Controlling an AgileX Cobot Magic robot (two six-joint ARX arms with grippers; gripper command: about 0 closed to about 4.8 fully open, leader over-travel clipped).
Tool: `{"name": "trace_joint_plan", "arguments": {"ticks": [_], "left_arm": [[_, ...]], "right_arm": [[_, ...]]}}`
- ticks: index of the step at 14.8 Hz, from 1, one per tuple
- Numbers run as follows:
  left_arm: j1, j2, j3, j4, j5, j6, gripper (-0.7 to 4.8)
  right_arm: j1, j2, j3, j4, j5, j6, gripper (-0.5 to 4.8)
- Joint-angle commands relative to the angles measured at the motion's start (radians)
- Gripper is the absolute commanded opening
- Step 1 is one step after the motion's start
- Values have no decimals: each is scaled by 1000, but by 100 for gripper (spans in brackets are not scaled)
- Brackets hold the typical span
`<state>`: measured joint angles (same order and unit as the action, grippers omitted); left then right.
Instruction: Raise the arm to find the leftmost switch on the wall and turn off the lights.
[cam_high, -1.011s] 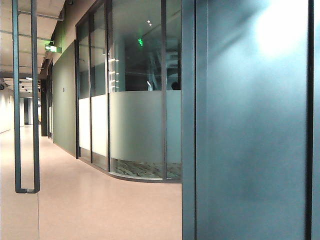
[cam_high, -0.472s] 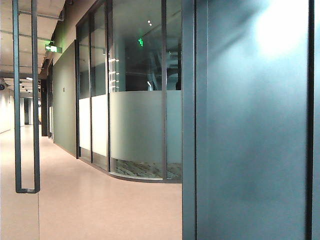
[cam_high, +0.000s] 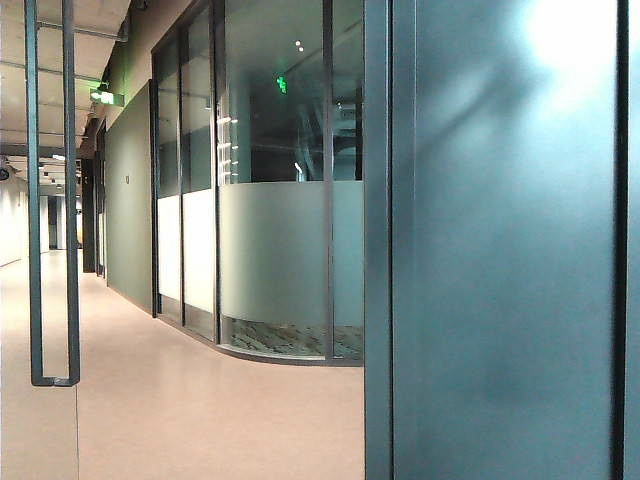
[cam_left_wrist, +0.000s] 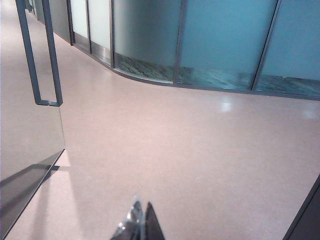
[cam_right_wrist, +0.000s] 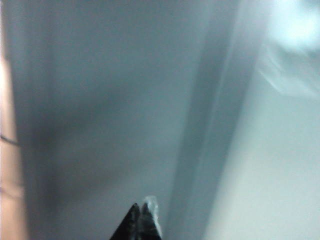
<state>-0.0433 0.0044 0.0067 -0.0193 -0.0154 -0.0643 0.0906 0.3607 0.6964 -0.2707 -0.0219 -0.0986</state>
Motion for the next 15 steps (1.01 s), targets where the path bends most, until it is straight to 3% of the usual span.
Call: {"name": "trace_joint_plan", "arguments": {"ticks": [1,3,7,15], "left_arm": [[2,0,2,13,-3,4,-5],[2,0,2,13,-3,4,-5],[2,0,2,13,-3,4,-5],[2,0,2,12,-3,4,-5]], "right_arm": [[-113,-121,-177,31,5,-3,-1],[-154,-193,-333,72,29,-2,-1],[-161,-287,-575,190,20,113,-1],[-161,-360,-690,261,20,148,-1]]}}
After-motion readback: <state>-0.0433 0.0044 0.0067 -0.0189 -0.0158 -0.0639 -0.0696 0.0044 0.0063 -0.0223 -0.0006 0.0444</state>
